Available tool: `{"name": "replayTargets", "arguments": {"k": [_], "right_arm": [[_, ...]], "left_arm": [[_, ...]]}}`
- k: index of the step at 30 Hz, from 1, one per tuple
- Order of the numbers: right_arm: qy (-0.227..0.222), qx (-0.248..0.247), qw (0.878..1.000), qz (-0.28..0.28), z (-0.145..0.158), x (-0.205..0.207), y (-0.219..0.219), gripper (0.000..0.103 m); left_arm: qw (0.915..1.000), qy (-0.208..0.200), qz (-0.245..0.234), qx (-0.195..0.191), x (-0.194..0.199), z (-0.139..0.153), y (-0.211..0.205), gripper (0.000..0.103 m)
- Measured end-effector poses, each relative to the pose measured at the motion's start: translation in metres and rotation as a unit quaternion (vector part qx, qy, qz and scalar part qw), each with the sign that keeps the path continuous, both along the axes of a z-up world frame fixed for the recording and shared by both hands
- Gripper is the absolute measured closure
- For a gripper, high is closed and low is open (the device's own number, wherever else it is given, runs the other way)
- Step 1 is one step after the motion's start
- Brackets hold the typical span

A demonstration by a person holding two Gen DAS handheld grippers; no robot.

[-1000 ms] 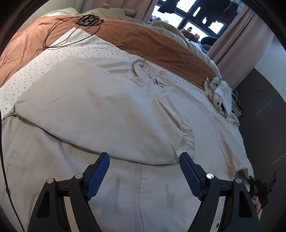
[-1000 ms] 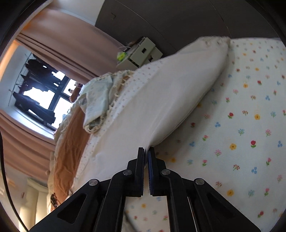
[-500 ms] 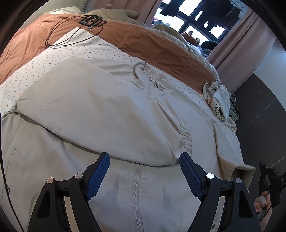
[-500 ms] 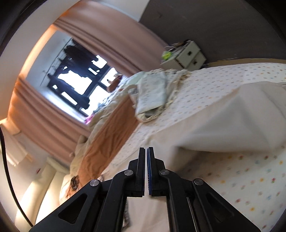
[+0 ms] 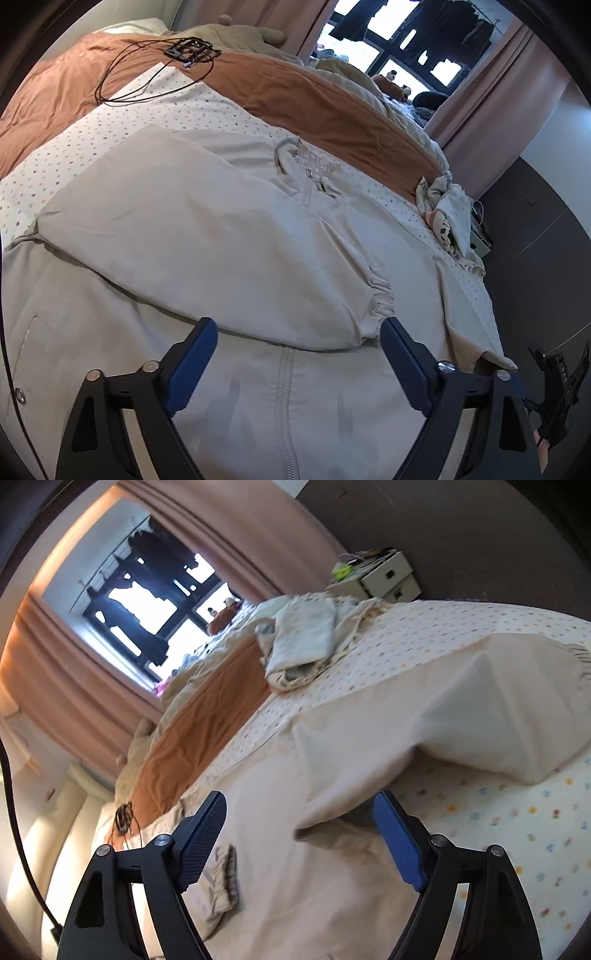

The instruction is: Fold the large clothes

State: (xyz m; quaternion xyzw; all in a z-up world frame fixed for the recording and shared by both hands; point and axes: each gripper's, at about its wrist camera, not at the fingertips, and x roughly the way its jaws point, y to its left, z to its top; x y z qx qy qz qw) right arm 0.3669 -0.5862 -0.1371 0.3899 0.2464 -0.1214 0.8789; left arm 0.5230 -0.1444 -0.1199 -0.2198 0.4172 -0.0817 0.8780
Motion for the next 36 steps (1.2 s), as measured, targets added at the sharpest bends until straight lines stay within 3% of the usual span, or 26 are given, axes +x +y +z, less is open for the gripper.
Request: {"name": "replayTargets", "arguments": {"k": [5, 11, 19, 26, 28, 29, 30, 31, 36], "right_arm": [[0.006, 0.028, 0.995, -0.093, -0.006, -0.049, -0.044, 0.02], [0.036, 0.087, 0.977, -0.192, -0.041, -0.102, -0.091, 0.02], [0.066, 0.12, 0.968, -0.212, -0.08, -0.108, -0.121, 0.025], [0.048, 0.116, 0.968, -0.217, -0.093, -0.098, -0.142, 0.03], [0.047, 0.106, 0.968, -0.222, -0.094, -0.095, -0.149, 0.039], [0.048, 0.1, 0.968, -0.227, -0.095, -0.093, -0.152, 0.053], [0.052, 0.096, 0.967, -0.231, -0.098, -0.092, -0.154, 0.078], [0.057, 0.098, 0.966, -0.231, -0.102, -0.091, -0.157, 0.089], [0.027, 0.09, 0.971, -0.222, -0.092, -0.093, -0.151, 0.097]], "left_arm": [[0.9999, -0.003, 0.008, -0.005, 0.0, 0.002, 0.003, 0.003], [0.9997, 0.004, 0.017, -0.017, 0.001, -0.001, 0.008, 0.003], [0.9996, 0.002, 0.025, -0.013, 0.0, -0.002, 0.011, 0.003], [0.9994, 0.004, 0.032, -0.015, 0.002, -0.004, 0.015, 0.003], [0.9993, 0.003, 0.032, -0.02, 0.002, -0.004, 0.016, 0.003], [0.9992, 0.002, 0.033, -0.02, 0.002, -0.004, 0.017, 0.003], [0.9992, 0.002, 0.035, -0.02, 0.001, -0.003, 0.017, 0.003], [0.9992, 0.001, 0.036, -0.019, 0.001, -0.003, 0.018, 0.003], [0.9987, -0.019, 0.042, -0.02, -0.002, 0.007, 0.016, 0.003]]}}
